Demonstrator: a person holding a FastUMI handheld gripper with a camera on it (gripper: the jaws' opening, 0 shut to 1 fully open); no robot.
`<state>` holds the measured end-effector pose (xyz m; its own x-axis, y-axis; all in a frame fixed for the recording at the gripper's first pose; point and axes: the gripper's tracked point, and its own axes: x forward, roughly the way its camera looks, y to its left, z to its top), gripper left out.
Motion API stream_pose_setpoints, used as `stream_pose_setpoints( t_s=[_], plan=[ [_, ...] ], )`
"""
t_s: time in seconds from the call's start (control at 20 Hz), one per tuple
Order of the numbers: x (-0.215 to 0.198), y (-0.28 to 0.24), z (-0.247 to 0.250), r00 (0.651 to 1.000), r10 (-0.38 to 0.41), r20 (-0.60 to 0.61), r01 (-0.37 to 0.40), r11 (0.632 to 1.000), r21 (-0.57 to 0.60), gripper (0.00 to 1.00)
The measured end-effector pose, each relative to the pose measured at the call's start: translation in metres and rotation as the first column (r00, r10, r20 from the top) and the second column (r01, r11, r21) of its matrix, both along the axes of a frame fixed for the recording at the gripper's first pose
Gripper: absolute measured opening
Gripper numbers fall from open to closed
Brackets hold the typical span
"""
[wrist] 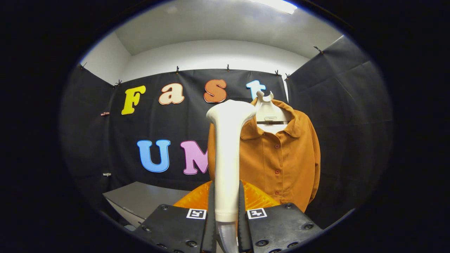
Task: Iron the clothes twice with a garment steamer, once on the left side and once on the right side.
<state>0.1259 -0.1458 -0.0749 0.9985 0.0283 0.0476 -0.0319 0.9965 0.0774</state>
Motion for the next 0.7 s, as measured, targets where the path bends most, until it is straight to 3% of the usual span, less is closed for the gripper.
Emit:
stream_pose_setpoints(
  t_s=[0.4, 0.7],
  plan=[
    [0.045, -0.031, -0.034, 0.997, -0.044, -0.065, 0.043, 0.999, -0.012, 0.27],
    [0.054, -0.036, -0.069, 0.989, -0.041, -0.140, 0.040, 0.999, -0.009, 0.27]
  ],
)
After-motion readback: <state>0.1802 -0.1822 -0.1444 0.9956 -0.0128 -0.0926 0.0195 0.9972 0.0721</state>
